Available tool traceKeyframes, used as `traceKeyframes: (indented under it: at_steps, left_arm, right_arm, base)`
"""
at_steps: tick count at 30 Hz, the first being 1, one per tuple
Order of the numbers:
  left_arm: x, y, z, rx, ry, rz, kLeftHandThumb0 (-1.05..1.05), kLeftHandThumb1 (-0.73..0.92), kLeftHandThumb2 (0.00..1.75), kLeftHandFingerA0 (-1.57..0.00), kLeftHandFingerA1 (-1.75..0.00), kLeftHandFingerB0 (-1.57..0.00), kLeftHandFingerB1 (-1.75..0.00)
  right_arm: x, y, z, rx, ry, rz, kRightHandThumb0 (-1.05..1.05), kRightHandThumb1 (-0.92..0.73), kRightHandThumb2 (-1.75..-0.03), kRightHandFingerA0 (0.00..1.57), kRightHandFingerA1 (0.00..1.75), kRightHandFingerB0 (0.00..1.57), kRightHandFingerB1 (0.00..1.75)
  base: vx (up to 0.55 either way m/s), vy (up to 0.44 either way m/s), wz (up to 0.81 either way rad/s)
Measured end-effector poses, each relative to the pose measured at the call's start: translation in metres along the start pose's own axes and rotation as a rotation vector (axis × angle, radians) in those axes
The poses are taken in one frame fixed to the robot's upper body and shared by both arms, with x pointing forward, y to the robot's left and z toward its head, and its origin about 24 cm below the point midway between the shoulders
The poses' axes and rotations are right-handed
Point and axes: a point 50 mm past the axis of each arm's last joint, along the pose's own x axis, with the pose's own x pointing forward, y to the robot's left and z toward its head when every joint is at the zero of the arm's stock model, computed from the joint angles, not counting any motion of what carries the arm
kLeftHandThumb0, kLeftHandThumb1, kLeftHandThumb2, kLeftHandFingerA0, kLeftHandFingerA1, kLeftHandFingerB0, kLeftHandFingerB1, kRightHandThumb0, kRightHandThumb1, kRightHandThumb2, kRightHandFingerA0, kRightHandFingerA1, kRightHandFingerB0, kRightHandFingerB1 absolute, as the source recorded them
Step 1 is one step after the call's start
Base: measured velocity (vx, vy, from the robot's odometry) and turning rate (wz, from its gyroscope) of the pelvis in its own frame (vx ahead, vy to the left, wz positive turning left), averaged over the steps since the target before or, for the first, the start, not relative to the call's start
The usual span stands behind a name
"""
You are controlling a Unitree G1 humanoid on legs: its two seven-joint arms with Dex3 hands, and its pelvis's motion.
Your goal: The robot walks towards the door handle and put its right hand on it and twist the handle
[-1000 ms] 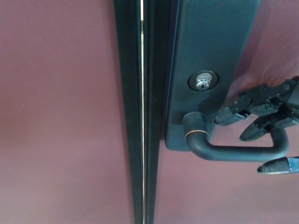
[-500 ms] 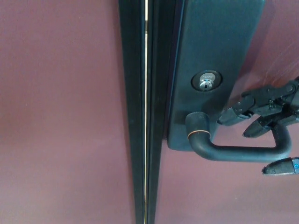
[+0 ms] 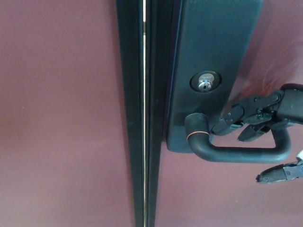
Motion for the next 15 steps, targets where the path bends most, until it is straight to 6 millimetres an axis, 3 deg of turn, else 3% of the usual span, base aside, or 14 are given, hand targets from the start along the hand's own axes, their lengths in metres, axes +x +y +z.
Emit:
traceKeyframes:
  at_steps: [15]
  left_arm:
    - [-0.0001, 0.0000, 0.0000, 0.001, -0.005, 0.000, -0.34, 0.54, 0.56, -0.69, -0.47, -0.51, -0.39]
  right_arm:
    - [0.0067, 0.0061, 0.0009, -0.072, 0.043, 0.027, -0.49, -0.52, -0.56, 0.48, 0.42, 0.41, 0.36]
  base:
    - [0.00, 0.000, 0.00]
